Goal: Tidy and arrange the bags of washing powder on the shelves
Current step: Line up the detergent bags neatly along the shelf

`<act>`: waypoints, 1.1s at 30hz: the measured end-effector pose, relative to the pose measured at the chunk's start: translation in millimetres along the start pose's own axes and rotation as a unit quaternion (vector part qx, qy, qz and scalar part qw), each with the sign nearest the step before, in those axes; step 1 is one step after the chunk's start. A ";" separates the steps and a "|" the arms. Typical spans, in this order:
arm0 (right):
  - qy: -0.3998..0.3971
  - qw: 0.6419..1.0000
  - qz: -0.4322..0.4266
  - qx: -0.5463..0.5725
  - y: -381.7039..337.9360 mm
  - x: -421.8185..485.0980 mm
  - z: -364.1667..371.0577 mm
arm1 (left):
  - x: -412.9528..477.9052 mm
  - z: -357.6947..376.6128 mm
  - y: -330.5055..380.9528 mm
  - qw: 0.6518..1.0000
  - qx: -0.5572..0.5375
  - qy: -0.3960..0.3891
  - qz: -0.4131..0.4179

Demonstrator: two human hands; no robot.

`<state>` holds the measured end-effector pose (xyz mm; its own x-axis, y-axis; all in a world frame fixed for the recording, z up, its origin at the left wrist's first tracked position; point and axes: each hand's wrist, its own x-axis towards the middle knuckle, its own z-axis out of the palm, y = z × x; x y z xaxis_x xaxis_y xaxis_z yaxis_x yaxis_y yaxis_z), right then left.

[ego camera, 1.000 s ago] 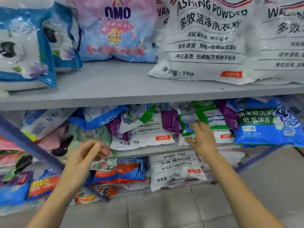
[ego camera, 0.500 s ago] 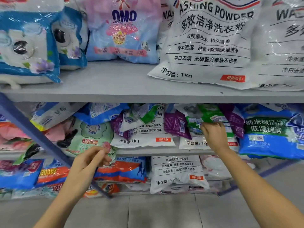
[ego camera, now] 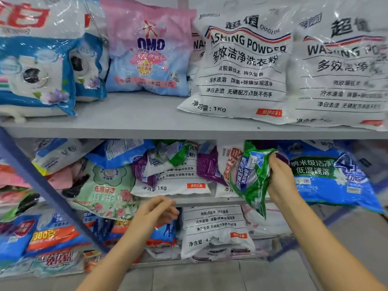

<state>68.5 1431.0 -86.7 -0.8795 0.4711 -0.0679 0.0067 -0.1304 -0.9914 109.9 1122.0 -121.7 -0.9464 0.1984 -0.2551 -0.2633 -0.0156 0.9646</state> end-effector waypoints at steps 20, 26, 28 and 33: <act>-0.229 0.926 0.170 0.247 -40.8 -90.4 25.7 | 8.2 62.9 11.4 0.897 -0.422 -0.076 -0.109; -0.352 0.935 0.047 -0.018 -59.5 -77.4 42.2 | -0.5 11.2 46.5 0.934 -0.350 0.054 -0.039; -0.360 0.928 -0.021 -0.093 -66.8 -71.8 52.9 | -4.3 -2.2 55.5 0.949 -0.302 0.090 0.004; -0.360 0.914 -0.143 -0.122 -82.4 -72.4 85.9 | -15.4 -23.0 78.7 0.960 -0.219 0.137 0.111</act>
<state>90.8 1332.7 9.5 -0.9465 -0.2518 0.2018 -0.2440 0.1489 -0.9583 99.5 1095.2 -43.5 -0.9862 -0.1224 -0.1118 -0.0453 -0.4497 0.8921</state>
